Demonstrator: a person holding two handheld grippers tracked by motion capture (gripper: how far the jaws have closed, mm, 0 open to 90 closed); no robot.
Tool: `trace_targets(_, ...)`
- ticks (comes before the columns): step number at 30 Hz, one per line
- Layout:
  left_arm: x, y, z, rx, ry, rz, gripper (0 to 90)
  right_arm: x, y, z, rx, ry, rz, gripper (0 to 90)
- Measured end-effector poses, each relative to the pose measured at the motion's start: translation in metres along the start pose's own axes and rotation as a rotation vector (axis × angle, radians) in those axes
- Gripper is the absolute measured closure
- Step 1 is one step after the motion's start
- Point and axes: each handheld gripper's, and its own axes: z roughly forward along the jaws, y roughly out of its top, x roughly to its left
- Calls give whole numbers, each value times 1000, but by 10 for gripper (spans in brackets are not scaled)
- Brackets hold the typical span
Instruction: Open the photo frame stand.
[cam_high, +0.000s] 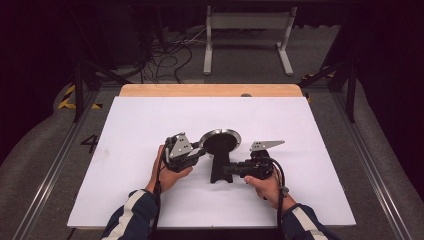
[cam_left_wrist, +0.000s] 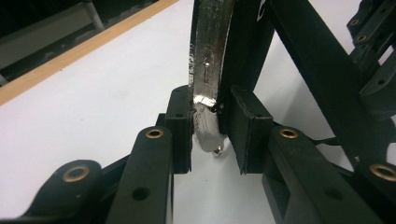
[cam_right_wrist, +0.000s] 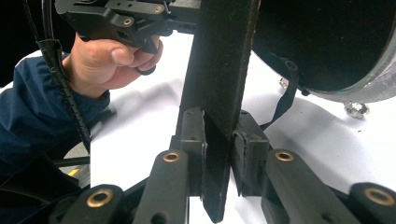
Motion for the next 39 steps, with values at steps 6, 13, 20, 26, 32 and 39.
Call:
trace_targets(6,-2,-1,1,-4,17,13,711,1,-1,2,11,-21,-10,771)
trace_targets(13,-3,-1,1,-5,20,17,711,1,-2,3,14,-33,-20,770)
trace_targets(20,-4,-3,-1,-6,12,16,713,4,-2,4,33,-45,-44,772)
trace_targets(26,-4,-4,-2,-2,8,15,718,5,-3,4,42,-50,-53,773)
trace_targets(32,-5,-5,-3,5,5,17,720,7,-4,4,54,-54,-64,775)
trace_targets(39,-5,-7,-5,9,-15,11,718,10,-5,6,69,-63,-80,779)
